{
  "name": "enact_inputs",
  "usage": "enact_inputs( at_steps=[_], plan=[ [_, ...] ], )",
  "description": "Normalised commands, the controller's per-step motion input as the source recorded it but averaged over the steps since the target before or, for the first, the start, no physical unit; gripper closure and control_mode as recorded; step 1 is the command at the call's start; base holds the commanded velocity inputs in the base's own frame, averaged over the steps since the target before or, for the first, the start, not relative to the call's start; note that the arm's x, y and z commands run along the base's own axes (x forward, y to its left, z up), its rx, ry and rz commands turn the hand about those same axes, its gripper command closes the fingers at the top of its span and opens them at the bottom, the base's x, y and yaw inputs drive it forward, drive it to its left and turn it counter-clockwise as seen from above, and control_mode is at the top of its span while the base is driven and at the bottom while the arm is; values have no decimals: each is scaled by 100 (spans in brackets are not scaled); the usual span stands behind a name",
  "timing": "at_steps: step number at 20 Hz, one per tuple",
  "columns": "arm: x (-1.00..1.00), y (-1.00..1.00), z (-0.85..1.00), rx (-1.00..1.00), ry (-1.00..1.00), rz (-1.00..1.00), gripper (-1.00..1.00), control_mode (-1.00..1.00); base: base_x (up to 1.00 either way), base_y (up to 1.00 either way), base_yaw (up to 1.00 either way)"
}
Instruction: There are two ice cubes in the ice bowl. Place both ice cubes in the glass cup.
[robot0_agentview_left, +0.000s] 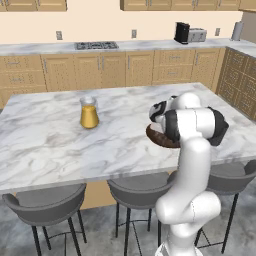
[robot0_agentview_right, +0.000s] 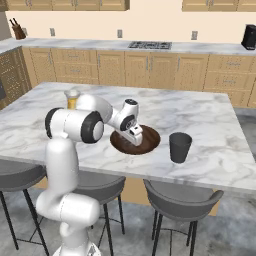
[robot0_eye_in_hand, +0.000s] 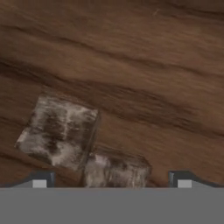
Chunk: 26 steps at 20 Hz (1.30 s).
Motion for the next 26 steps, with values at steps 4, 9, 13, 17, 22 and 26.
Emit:
enact_inputs(
  at_steps=[4, 9, 13, 17, 22, 26],
  plan=[
    [19, -8, -31, 0, 7, 0, -100, -100, 0, 0, 0],
    [11, -3, -19, 0, 3, 0, -100, -100, 0, 0, 0],
    [0, 0, 0, 0, 0, 0, -100, -100, 0, 0, 0],
    [0, 0, 0, 0, 0, 0, -100, -100, 0, 0, 0],
    [8, 0, -6, 0, 0, 0, -100, -100, 0, 0, 0],
    [14, 0, -16, 0, 0, 0, -100, -100, 0, 0, 0]
  ],
)
